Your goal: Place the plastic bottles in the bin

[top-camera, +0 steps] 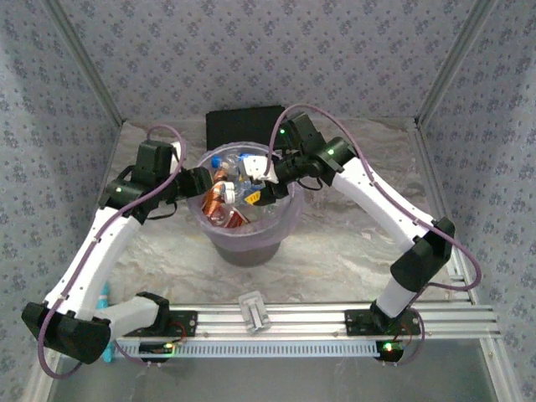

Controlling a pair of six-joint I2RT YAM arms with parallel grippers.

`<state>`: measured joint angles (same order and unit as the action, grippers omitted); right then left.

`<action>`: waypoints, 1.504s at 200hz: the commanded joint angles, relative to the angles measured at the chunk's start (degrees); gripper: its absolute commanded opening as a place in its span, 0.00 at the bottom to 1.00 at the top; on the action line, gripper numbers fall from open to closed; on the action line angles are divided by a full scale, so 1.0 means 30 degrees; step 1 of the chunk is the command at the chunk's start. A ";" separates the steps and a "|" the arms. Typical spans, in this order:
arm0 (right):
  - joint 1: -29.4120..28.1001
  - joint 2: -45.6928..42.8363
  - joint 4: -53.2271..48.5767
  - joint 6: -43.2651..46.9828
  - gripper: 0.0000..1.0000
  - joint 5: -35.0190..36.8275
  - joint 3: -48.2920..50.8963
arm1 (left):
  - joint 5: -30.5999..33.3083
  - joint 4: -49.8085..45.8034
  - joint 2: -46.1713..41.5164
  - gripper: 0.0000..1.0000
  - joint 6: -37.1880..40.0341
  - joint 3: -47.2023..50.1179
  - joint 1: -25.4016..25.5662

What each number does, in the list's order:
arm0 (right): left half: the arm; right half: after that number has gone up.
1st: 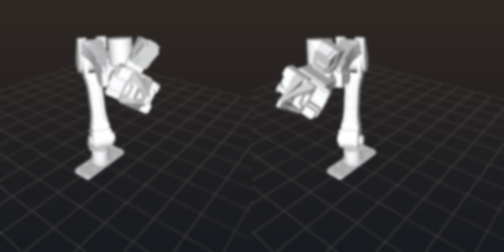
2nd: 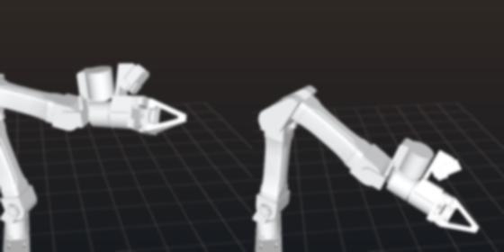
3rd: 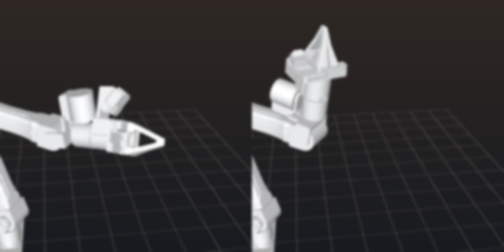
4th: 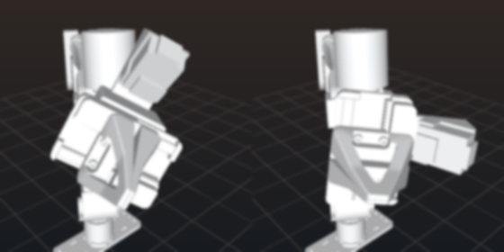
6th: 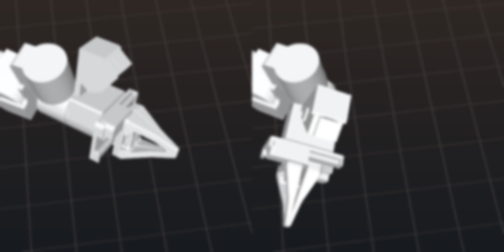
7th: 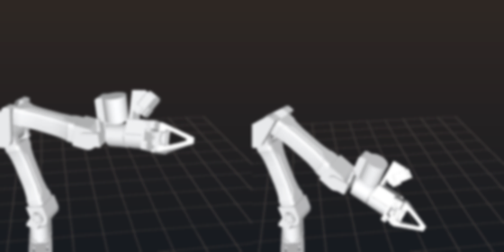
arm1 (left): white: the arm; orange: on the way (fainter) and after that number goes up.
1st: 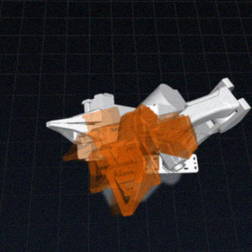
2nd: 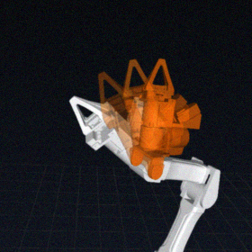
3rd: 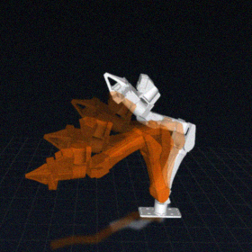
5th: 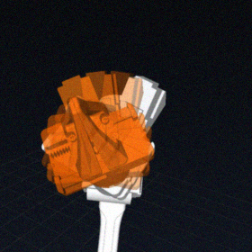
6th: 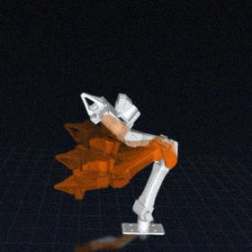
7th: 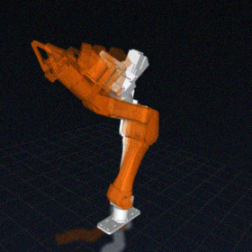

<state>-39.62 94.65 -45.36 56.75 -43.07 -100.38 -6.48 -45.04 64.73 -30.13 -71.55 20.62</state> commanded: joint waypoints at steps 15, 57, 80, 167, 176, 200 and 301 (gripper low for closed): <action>0.0465 -0.0442 0.1345 -0.1486 0.54 0.0700 -0.1658 | -0.0480 0.0625 -0.0030 0.58 -0.0353 -0.0493 -0.0136; 0.1307 -0.1835 0.3406 -0.3581 0.57 0.2366 -0.0658 | -0.1013 0.1086 0.0205 0.57 -0.0609 -0.0386 -0.0107; 0.2597 -0.2405 0.3549 -0.6619 0.64 0.4377 -0.0545 | -0.1088 0.1223 0.0457 0.56 -0.0678 -0.0378 0.0142; 0.8673 -0.5633 0.4417 -1.5027 0.69 0.6780 0.4386 | -0.0883 0.2549 0.1767 0.54 -0.1610 -0.0554 0.1301; 0.9088 -0.6027 0.4706 -1.5320 0.69 0.6684 0.5137 | -0.0868 0.2819 0.1953 0.54 -0.1825 -0.0586 0.1463; 0.9623 -0.6893 0.4954 -1.5579 0.69 0.6968 0.6662 | -0.0627 0.3385 0.2547 0.53 -0.2381 -0.0929 0.1959; 1.0686 -0.8435 0.5833 -1.6307 0.70 0.6098 0.9418 | 0.0373 0.4581 0.3457 0.56 -0.1820 -0.2247 0.2797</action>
<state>-7.73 70.85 -29.47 9.37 -23.38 -71.81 -5.06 -32.56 74.61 -37.12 -75.42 28.42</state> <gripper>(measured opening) 0.699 0.533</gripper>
